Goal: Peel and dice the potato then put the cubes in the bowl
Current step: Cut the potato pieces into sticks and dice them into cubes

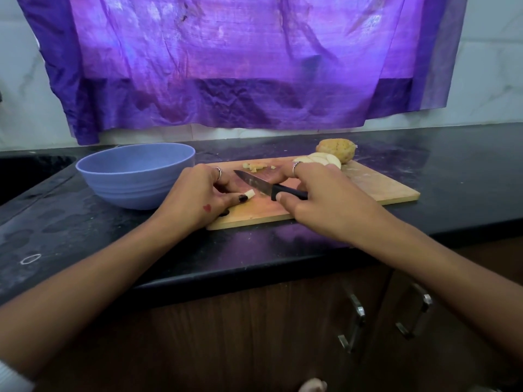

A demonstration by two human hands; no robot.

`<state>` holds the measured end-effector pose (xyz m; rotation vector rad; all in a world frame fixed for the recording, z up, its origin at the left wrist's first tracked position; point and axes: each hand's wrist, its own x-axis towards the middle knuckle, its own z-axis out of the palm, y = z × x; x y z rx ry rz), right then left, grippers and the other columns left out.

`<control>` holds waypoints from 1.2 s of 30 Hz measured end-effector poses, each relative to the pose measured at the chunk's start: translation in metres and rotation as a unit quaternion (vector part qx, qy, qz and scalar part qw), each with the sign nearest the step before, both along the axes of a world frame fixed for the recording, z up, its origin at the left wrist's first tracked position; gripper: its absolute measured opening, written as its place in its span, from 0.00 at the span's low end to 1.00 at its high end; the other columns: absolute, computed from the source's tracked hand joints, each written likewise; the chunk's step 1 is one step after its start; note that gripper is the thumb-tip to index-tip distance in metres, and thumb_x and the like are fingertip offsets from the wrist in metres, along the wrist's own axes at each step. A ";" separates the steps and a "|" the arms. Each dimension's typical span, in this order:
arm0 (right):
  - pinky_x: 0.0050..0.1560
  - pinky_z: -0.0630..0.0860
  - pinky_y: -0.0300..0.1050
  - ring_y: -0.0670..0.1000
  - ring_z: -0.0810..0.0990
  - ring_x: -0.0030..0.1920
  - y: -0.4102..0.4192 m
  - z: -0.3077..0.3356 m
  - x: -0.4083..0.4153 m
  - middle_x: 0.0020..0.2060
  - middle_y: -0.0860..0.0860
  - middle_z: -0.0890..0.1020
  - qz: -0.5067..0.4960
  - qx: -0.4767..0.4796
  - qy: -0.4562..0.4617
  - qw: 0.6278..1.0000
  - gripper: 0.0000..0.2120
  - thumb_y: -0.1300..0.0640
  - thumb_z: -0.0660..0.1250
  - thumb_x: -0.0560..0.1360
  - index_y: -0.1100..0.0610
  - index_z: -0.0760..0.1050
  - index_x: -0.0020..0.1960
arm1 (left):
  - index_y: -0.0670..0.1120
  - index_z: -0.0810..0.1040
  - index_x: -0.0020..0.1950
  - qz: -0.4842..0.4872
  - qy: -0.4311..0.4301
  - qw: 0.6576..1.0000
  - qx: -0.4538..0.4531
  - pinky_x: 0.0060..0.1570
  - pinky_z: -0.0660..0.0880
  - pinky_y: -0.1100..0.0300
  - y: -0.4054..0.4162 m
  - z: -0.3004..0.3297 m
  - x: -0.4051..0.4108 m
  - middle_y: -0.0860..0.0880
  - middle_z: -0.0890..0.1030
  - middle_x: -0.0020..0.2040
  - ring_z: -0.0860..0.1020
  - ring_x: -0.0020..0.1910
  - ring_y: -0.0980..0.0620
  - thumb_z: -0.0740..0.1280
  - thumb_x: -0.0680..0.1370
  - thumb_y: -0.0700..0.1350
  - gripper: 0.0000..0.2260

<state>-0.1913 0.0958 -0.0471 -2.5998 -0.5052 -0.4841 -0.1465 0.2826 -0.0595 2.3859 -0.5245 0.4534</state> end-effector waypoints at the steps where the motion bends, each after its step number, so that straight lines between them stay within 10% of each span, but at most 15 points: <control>1: 0.40 0.74 0.45 0.45 0.74 0.37 0.000 0.000 0.001 0.37 0.43 0.73 0.000 0.001 0.000 1.000 0.11 0.52 0.64 0.77 0.44 0.75 0.58 | 0.58 0.76 0.31 -0.001 -0.006 1.000 0.001 0.30 0.67 0.77 0.000 0.000 0.001 0.64 0.75 0.22 0.75 0.26 0.66 0.74 0.73 0.44 0.14; 20: 0.40 0.76 0.45 0.52 0.78 0.41 0.011 0.005 0.016 0.47 0.53 0.78 0.008 -0.070 0.029 0.997 0.12 0.56 0.64 0.76 0.51 0.75 0.59 | 0.42 0.84 0.40 0.032 -0.073 0.995 0.051 0.33 0.66 0.75 -0.001 -0.008 0.012 0.46 0.81 0.38 0.74 0.24 0.60 0.73 0.74 0.42 0.04; 29: 0.48 0.78 0.49 0.51 0.78 0.45 0.008 0.009 0.003 0.50 0.52 0.78 -0.019 -0.075 0.057 0.995 0.11 0.55 0.65 0.75 0.51 0.76 0.58 | 0.46 0.82 0.37 0.043 -0.021 0.999 0.013 0.29 0.68 0.76 0.000 -0.006 0.009 0.47 0.83 0.37 0.75 0.25 0.63 0.73 0.74 0.42 0.06; 36: 0.35 0.67 0.44 0.49 0.74 0.39 0.013 0.001 -0.006 0.41 0.50 0.75 -0.032 -0.015 -0.026 0.999 0.08 0.54 0.62 0.79 0.53 0.75 0.57 | 0.44 0.85 0.43 0.039 -0.011 0.999 0.022 0.33 0.67 0.77 0.000 -0.004 0.007 0.53 0.80 0.37 0.78 0.37 0.54 0.71 0.75 0.42 0.03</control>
